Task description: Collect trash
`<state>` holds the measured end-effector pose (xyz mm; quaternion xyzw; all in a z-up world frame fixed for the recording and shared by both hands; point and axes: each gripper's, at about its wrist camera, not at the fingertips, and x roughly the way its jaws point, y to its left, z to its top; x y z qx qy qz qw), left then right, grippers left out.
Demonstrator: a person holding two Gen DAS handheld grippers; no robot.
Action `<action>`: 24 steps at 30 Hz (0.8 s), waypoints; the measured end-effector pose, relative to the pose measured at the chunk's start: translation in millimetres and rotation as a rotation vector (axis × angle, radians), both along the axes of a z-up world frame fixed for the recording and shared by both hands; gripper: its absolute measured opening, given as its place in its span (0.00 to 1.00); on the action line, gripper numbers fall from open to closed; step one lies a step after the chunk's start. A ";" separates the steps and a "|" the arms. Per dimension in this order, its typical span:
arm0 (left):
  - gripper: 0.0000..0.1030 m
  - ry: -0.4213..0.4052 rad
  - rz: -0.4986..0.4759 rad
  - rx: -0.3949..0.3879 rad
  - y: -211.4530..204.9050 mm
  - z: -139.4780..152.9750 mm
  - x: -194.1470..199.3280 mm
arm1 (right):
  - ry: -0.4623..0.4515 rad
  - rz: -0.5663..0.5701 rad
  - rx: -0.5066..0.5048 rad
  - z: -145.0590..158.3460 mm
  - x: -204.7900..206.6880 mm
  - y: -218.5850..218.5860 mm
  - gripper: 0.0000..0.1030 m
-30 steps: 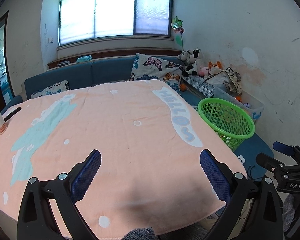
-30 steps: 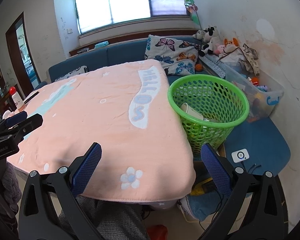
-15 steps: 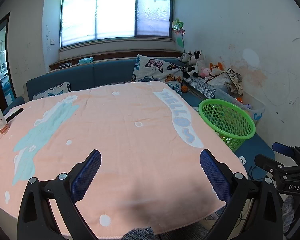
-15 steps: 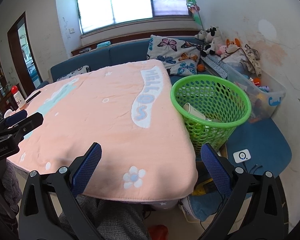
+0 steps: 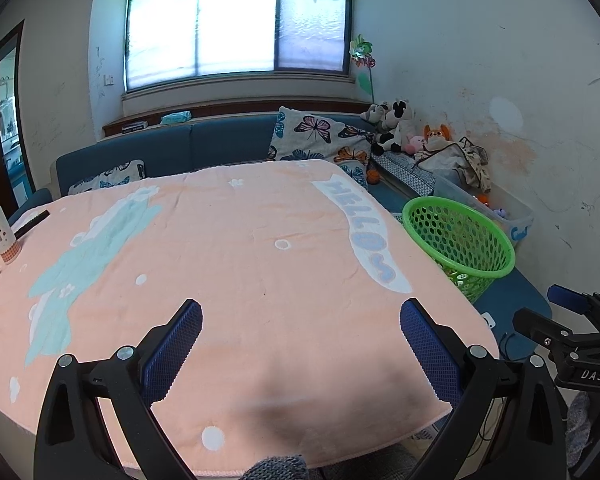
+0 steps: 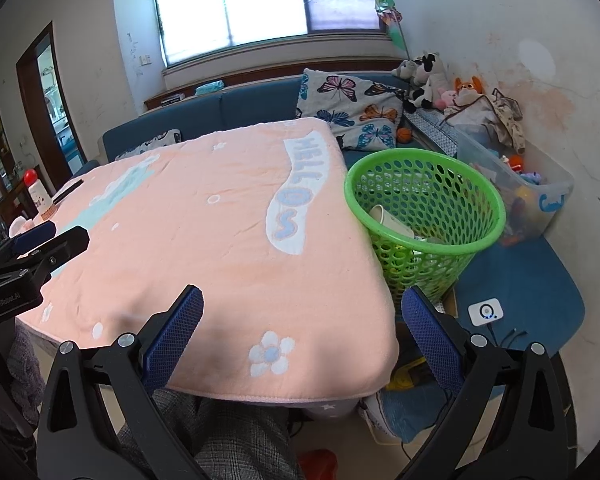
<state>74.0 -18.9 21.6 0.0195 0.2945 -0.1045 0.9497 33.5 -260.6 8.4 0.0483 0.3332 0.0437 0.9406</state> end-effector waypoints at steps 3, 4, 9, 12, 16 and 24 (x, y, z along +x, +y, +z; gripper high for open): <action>0.93 -0.001 0.000 0.001 0.1 0.0 0.1 | 0.000 0.000 -0.001 -0.4 0.5 -0.2 0.96; 0.93 0.000 -0.001 0.001 0.2 -0.1 0.2 | 0.001 0.001 0.001 -0.5 0.5 -0.2 0.96; 0.93 0.001 0.002 0.001 0.7 -0.2 0.4 | 0.003 0.002 0.002 -0.6 0.8 0.1 0.96; 0.93 0.001 0.005 -0.001 1.3 -2.2 1.0 | 0.004 0.003 0.000 -0.8 1.3 0.0 0.96; 0.93 0.001 0.009 -0.004 3.8 -4.3 0.0 | 0.001 0.002 0.000 -1.0 1.7 0.1 0.96; 0.93 0.005 0.008 -0.003 5.4 -6.6 0.8 | 0.002 0.003 -0.003 -2.0 2.6 -1.1 0.96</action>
